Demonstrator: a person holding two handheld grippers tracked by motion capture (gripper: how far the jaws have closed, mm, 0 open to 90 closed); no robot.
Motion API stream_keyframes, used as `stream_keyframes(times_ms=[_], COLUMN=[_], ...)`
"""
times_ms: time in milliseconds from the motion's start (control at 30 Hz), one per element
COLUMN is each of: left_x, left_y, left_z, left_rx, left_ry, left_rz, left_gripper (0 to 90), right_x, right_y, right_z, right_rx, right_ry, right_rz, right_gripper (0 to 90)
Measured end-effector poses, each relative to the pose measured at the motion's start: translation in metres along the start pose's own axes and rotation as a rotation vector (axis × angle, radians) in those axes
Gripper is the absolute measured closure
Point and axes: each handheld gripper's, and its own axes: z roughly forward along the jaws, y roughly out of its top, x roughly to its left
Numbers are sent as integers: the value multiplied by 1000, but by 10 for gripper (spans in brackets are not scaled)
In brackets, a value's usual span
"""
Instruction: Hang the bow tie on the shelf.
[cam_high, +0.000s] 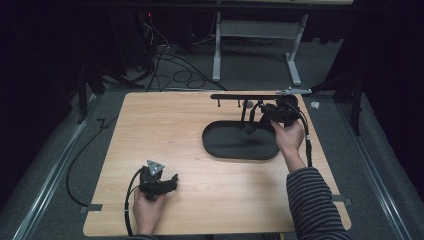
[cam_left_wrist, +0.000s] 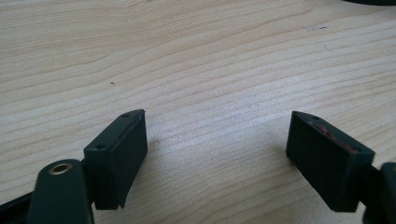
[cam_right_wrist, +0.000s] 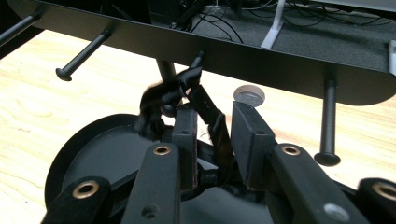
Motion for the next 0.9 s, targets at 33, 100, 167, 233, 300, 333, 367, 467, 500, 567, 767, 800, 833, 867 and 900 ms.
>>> stream_keyframes(times_ms=[33,100,167,233,300,333,367,467,500,567,767,800,833,867,900], left_x=[0,0,0,0,0,0,0,0,0,0,0,0,0,0,0], left_y=[0,0,0,0,0,0,0,0,0,0,0,0,0,0,0], left_z=[0,0,0,0,0,0,0,0,0,0,0,0,0,0,0], left_rx=[0,0,0,0,0,0,0,0,-1,-1,-2,-1,-1,-1,-1], left_ry=[0,0,0,0,0,0,0,0,0,1,1,0,0,0,0], left_rz=[0,0,0,0,0,0,0,0,-1,-1,-2,-1,-2,-2,-1], left_gripper=[210,210,210,210,210,210,210,210,210,209,209,210,210,210,210], right_x=[-1,-1,-2,-2,-2,-2,-2,0,0,0,-1,-1,-2,-2,-3], right_y=[0,-1,-1,-1,-1,-1,-1,-2,-2,-1,4,5,6,6,6], right_z=[-1,-2,-3,-4,-6,-7,-7,-10,-11,-12,-8,-7,-6,-6,-6], right_rx=[-1,-1,-1,-2,-6,-7,-8,-13,-16,-24,-20,-20,-20,-20,-20], right_ry=[2,5,6,9,14,16,16,23,24,24,11,10,10,8,8], right_rz=[-1,0,-5,-5,-5,-8,-11,-16,-14,-16,-18,-13,-9,-8,-6], right_gripper=[726,725,725,724,723,723,723,721,720,719,722,721,721,721,721])
